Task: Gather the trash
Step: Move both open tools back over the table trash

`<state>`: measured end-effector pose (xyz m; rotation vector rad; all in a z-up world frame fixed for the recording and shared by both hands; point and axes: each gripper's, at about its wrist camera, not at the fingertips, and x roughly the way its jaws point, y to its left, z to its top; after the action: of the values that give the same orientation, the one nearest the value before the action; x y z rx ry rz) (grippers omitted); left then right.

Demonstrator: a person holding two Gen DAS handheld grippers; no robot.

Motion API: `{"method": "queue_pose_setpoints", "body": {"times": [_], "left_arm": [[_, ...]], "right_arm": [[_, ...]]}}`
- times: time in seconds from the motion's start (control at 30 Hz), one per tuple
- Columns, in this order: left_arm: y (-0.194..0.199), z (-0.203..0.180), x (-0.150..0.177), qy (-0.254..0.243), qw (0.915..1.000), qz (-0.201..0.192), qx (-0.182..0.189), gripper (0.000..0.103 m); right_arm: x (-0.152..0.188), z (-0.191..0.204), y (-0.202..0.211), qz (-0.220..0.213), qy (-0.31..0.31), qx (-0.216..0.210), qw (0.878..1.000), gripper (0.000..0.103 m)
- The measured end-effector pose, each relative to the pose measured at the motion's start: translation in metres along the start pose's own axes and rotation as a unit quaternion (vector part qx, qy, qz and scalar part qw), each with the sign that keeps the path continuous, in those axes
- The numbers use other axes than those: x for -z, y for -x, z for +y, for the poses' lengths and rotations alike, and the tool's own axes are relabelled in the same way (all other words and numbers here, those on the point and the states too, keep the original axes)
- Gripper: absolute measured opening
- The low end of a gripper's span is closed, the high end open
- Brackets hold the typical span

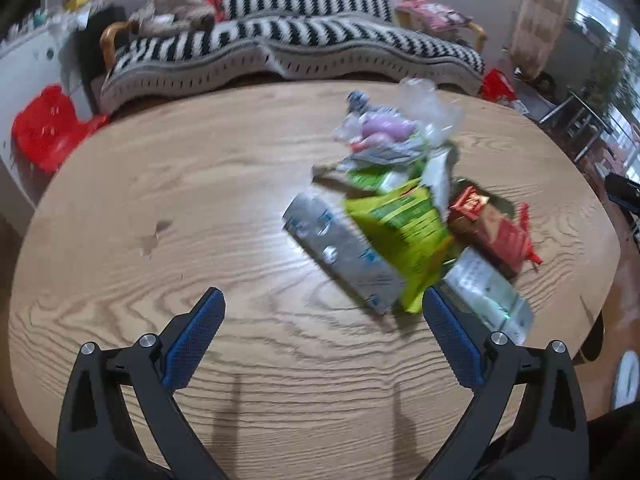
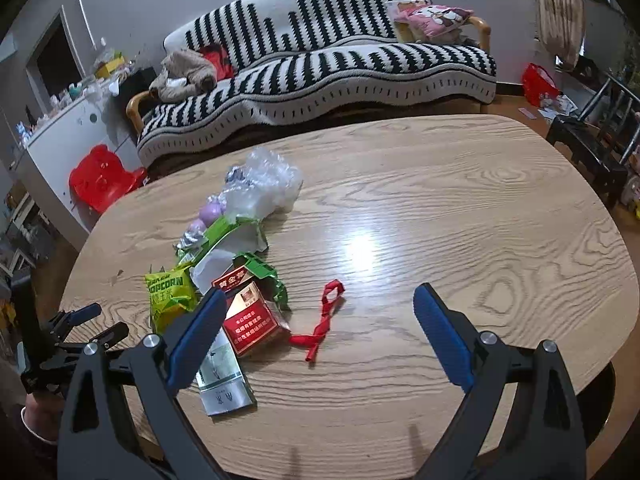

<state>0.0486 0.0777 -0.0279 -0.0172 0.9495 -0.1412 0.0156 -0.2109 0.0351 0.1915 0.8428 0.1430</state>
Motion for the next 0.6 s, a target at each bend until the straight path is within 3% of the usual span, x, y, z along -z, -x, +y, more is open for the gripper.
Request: {"method": "queue_pose_setpoints", "body": {"times": [0.13, 0.3, 0.53, 0.6], "left_arm": [[-0.026, 0.005, -0.005, 0.036, 0.9991, 0.023, 0.002, 0.096], [-0.044, 0.004, -0.014, 0.058, 0.9981, 0.019, 0.005, 0.096], [-0.054, 0.034, -0.014, 0.083, 0.9945, 0.058, -0.026, 0.096], [-0.051, 0.049, -0.012, 0.125, 0.9903, 0.061, 0.0, 0.096]], "right_arm": [[-0.001, 0.002, -0.009, 0.01, 0.008, 0.0, 1.0, 0.091], [-0.002, 0.006, -0.018, 0.019, 0.017, 0.005, 1.0, 0.091], [-0.001, 0.006, -0.029, 0.03, 0.022, 0.01, 0.999, 0.091], [-0.001, 0.007, -0.03, 0.031, 0.023, 0.01, 0.999, 0.091]]}}
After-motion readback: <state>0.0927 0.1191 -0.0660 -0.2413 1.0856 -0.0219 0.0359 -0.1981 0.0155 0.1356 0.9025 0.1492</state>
